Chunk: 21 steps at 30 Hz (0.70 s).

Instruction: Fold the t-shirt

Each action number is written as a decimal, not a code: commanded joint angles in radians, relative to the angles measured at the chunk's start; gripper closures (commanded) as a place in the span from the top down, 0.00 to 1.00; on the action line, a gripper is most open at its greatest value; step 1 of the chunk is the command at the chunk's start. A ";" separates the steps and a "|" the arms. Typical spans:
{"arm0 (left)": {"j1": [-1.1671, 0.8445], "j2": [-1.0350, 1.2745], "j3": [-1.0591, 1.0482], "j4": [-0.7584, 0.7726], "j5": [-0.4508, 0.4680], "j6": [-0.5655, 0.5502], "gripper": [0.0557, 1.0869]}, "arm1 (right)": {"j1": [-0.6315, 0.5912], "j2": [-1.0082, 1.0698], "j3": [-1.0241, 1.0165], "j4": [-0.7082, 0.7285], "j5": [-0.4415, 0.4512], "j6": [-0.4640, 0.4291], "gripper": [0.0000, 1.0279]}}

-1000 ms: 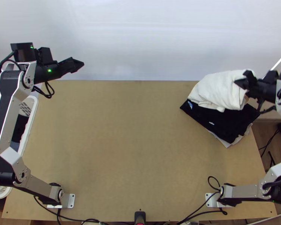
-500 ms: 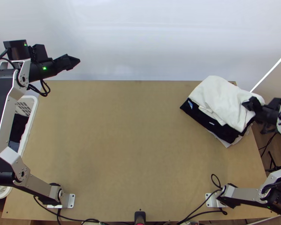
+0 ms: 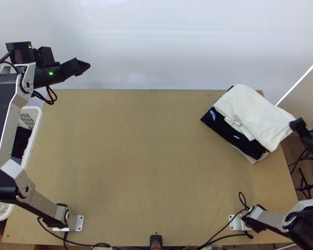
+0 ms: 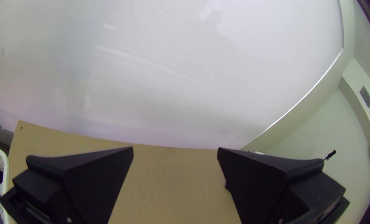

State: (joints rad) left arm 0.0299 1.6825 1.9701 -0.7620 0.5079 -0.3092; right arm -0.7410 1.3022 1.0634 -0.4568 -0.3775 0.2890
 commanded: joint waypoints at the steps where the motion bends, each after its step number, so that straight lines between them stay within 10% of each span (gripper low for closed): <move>1: -0.001 0.008 0.019 -0.008 0.000 -0.005 0.96 | -0.037 -0.112 -0.036 0.139 0.121 -0.025 0.96; 12: 0.010 0.019 0.032 -0.010 0.000 -0.007 0.96 | 0.233 -0.185 -0.054 0.468 0.328 -0.159 0.96; 21: 0.010 0.023 0.052 -0.010 0.000 -0.022 0.96 | 0.654 -0.138 -0.338 0.874 0.485 -0.458 0.96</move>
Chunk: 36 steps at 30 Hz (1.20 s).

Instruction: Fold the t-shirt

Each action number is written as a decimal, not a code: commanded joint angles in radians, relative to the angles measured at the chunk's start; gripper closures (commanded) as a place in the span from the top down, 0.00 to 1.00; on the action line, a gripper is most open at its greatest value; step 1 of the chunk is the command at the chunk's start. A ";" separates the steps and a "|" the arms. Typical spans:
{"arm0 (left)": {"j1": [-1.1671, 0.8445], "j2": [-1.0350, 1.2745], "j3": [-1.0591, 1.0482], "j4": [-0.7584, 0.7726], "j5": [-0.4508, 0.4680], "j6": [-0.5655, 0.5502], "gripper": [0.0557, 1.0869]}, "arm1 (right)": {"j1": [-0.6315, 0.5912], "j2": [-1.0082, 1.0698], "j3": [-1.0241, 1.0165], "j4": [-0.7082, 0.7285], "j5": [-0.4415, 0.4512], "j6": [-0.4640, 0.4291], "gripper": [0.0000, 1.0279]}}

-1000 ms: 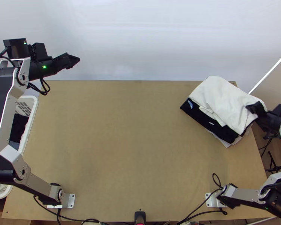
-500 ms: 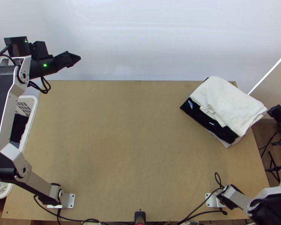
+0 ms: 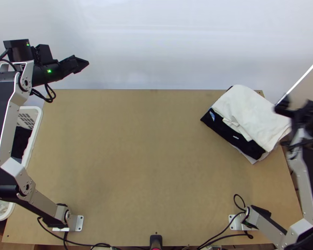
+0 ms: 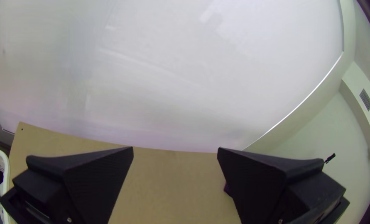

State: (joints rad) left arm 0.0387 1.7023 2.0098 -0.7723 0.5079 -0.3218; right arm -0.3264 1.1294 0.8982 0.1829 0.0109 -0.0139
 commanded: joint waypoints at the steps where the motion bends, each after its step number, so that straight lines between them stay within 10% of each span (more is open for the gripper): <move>1: 0.003 0.003 0.012 0.001 0.000 -0.013 0.96 | 0.244 0.055 -0.199 0.260 0.109 -0.155 0.96; 13: 0.030 -0.003 0.021 0.001 0.000 -0.023 0.96 | 0.128 0.517 -0.380 0.807 0.247 -0.129 0.96; 27: 0.033 -0.012 0.038 -0.024 0.000 -0.033 0.96 | 0.107 0.567 -0.363 0.813 0.285 -0.063 0.96; 36: 0.035 -0.027 0.023 -0.056 -0.002 -0.031 0.96 | 0.089 0.191 -0.239 0.711 0.302 -0.139 0.95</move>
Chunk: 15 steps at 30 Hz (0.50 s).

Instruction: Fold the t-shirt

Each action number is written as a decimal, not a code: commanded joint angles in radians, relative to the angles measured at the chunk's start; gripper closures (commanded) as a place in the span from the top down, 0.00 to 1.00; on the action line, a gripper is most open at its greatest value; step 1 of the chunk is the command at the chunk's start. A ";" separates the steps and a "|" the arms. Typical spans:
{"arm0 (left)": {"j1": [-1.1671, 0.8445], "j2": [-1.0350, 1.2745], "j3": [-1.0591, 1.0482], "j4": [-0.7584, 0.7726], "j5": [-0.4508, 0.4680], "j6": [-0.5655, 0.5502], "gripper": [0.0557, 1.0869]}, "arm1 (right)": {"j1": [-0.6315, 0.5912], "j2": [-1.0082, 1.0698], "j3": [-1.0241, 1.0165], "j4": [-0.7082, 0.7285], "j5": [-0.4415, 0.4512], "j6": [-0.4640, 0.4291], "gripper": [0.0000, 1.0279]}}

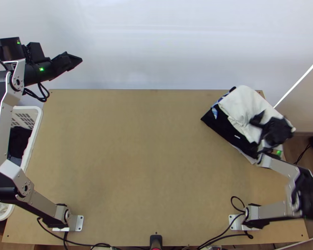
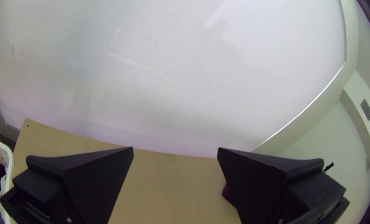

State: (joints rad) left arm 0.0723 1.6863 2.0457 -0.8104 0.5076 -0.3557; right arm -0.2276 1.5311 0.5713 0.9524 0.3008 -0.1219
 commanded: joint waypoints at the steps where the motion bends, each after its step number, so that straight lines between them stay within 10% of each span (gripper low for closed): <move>1: 0.001 -0.013 -0.013 -0.018 -0.001 0.003 0.96 | -0.009 -0.239 0.105 -0.072 0.012 -0.032 0.95; 15: 0.096 -0.102 -0.013 -0.015 -0.012 -0.028 0.96 | 0.260 0.136 0.312 -0.092 0.024 0.025 0.95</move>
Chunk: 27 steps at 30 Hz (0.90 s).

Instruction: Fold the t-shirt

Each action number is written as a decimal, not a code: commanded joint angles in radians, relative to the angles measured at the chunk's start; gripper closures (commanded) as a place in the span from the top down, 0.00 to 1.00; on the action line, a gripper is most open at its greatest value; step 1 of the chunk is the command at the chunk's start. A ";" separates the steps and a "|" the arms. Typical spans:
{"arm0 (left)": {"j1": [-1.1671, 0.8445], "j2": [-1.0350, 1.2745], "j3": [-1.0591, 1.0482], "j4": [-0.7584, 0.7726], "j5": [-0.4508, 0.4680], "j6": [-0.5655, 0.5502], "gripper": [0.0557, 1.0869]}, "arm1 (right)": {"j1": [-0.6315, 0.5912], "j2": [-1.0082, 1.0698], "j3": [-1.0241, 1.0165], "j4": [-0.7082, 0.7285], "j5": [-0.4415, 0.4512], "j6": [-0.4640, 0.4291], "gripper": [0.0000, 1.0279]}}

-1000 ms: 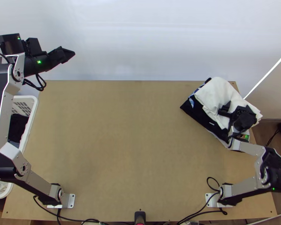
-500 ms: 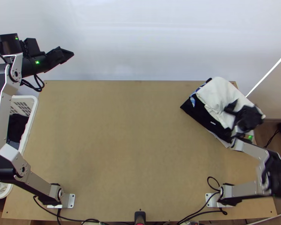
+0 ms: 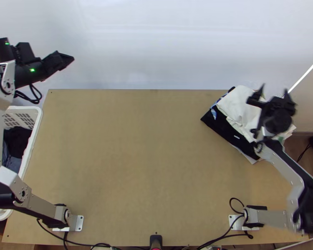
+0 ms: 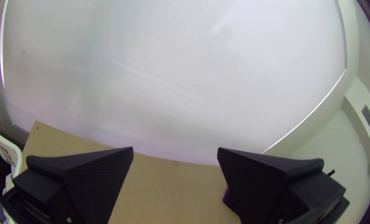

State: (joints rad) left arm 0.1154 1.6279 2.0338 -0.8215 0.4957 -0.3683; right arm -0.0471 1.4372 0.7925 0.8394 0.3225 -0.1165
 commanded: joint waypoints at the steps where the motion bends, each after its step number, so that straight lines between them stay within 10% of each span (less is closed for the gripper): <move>1: 0.066 -0.053 -0.003 -0.008 0.000 -0.015 0.96 | 0.075 0.276 0.102 0.029 0.004 0.021 0.95; 15: 0.179 -0.197 -0.231 0.013 -0.003 -0.011 0.96 | 0.006 0.517 0.139 0.072 0.004 0.037 0.96; 27: 0.257 -0.471 -0.563 0.354 -0.112 0.008 0.96 | 0.046 -0.247 0.123 -0.131 -0.003 0.086 0.96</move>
State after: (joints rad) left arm 0.3210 1.3247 1.6676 -0.6674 0.4385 -0.3630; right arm -0.0093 1.5696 0.9237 0.7715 0.3229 -0.0612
